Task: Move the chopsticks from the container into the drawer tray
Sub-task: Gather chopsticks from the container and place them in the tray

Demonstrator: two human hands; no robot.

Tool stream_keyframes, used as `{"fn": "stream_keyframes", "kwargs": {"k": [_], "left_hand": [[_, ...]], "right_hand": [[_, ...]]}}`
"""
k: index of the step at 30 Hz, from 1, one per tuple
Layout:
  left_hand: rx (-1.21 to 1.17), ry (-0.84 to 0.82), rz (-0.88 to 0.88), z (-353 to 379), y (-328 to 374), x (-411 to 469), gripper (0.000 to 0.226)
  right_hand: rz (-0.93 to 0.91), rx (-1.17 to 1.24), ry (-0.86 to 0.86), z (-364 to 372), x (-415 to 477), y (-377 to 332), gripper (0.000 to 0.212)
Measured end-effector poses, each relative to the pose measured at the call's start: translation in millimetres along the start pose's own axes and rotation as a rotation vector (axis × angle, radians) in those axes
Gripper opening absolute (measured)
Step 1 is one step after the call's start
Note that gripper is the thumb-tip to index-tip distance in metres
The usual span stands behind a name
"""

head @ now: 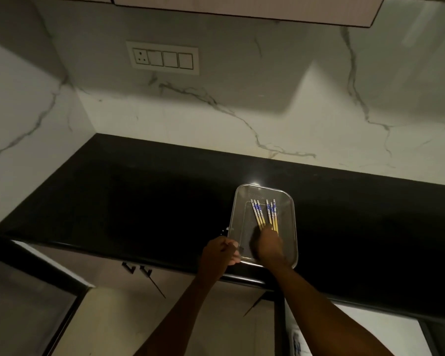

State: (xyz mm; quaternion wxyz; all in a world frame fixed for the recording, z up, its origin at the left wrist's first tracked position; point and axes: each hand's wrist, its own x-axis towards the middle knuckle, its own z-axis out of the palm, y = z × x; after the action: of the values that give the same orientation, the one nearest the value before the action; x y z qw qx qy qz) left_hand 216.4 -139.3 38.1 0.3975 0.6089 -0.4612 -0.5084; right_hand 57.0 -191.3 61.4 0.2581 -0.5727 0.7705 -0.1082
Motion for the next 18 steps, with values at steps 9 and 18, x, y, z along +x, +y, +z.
{"fn": "stream_keyframes", "kwargs": {"k": [9,18], "left_hand": [[0.006,-0.05,0.022,21,32,18,0.011],[0.302,-0.011,-0.023,31,61,40,0.028]], "right_hand": [[0.004,-0.032,-0.047,-19,3,20,0.026],[-0.305,0.082,-0.093,-18,-25,2,0.022]]}}
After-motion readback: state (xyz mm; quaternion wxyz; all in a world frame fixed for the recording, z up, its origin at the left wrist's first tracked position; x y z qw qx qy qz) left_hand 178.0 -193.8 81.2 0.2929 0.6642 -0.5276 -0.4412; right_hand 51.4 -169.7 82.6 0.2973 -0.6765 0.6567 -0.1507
